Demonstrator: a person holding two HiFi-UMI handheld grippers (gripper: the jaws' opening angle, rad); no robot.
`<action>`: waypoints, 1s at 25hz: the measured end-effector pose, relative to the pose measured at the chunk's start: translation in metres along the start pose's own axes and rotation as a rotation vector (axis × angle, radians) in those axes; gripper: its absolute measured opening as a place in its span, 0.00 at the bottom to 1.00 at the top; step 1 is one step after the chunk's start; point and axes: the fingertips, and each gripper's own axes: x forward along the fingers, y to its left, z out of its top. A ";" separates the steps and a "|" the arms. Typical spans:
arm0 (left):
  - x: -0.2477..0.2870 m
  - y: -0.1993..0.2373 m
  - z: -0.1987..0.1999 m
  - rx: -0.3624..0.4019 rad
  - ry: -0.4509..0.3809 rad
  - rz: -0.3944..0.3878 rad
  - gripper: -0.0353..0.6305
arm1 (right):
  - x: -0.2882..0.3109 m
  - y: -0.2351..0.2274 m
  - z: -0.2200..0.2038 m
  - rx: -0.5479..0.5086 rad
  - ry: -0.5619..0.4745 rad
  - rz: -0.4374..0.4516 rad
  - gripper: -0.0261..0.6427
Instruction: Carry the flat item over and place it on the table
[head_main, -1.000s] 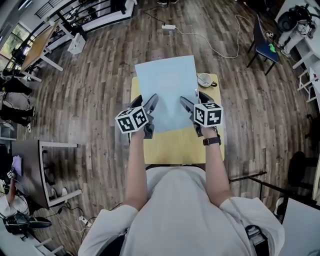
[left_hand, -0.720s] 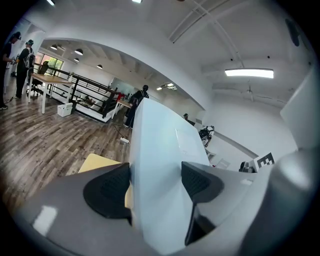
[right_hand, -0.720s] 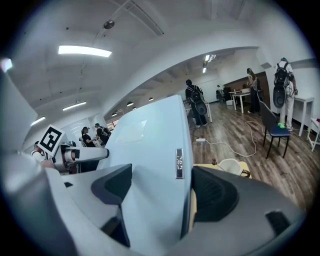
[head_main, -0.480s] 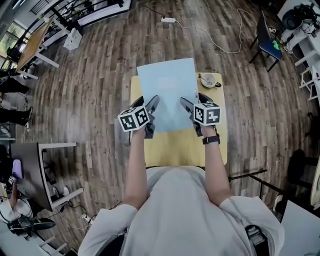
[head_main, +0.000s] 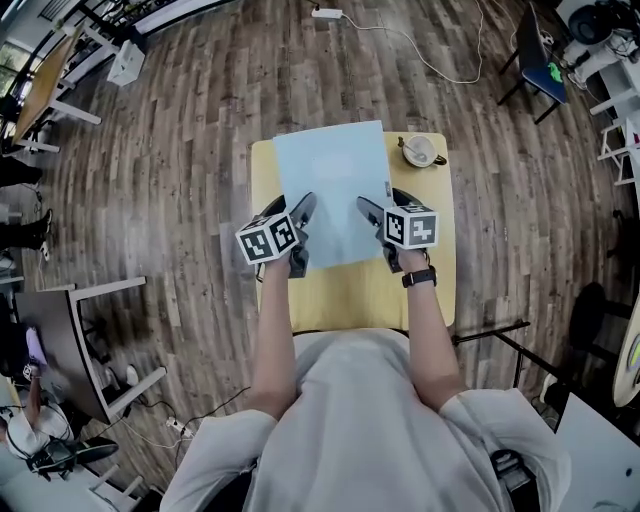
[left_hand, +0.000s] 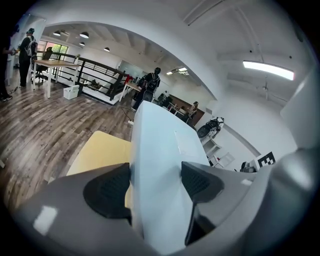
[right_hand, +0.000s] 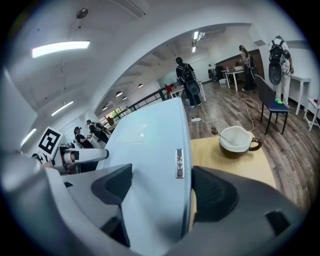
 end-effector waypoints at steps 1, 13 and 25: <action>0.004 0.003 -0.003 -0.007 0.007 0.002 0.52 | 0.004 -0.002 -0.003 0.004 0.010 -0.002 0.55; 0.035 0.039 -0.049 -0.108 0.082 0.049 0.52 | 0.043 -0.023 -0.051 0.062 0.147 -0.041 0.55; 0.053 0.060 -0.085 -0.166 0.123 0.061 0.52 | 0.061 -0.035 -0.080 0.050 0.208 -0.087 0.55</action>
